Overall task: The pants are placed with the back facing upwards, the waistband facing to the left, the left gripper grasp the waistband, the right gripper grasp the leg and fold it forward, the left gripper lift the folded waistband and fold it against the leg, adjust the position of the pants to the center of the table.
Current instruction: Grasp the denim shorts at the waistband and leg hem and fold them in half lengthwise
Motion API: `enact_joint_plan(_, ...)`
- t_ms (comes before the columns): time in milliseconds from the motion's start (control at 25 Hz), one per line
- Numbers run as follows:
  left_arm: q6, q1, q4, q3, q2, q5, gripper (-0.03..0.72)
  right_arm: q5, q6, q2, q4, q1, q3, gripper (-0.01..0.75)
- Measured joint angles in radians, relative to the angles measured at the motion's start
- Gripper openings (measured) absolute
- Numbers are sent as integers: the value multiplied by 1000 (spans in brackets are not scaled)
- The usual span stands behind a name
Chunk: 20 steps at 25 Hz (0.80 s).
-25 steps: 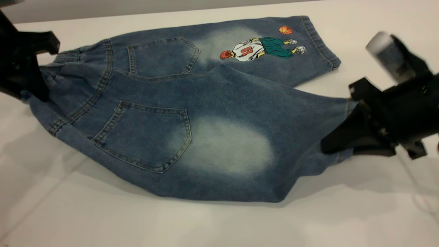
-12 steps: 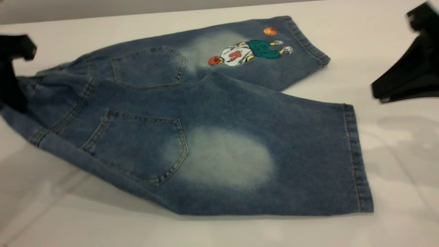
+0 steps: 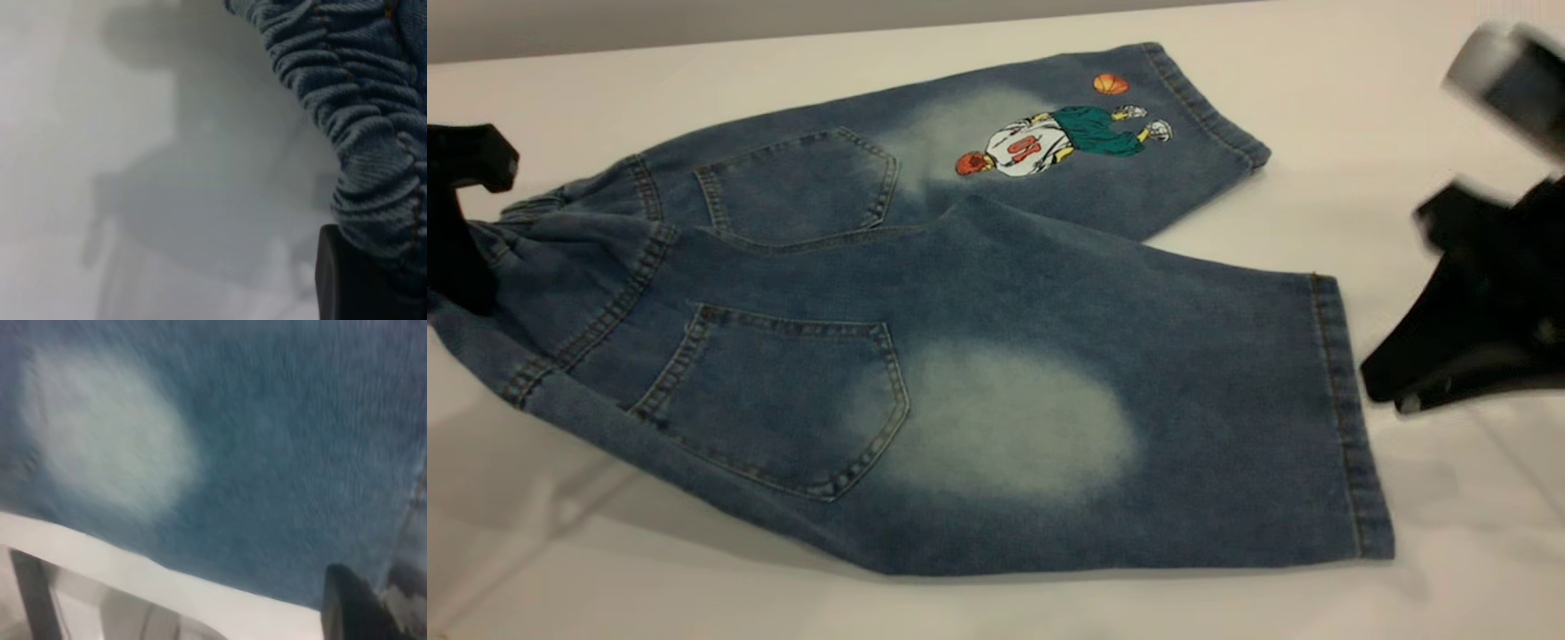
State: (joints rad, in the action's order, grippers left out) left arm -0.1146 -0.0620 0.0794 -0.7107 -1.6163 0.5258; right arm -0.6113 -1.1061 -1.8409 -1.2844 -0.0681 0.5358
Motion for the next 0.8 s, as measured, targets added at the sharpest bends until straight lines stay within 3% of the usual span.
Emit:
enact_joint_plan(280,1,0,0,-1,0,-1,160,67,-51,-127,-6,-116,0,429)
enact_joint_plan(400,1,0,1,-1,0,0,160,72,-85,-127,-35,-123,0,528)
enact_joint_plan(520,3,0,1,-1,0,0,160,107,-113,-127,-64,-123,0,566)
enact_joint_plan(800,6,0,1,-1,0,2,160,193,-132,-124,-109,-123,0,573)
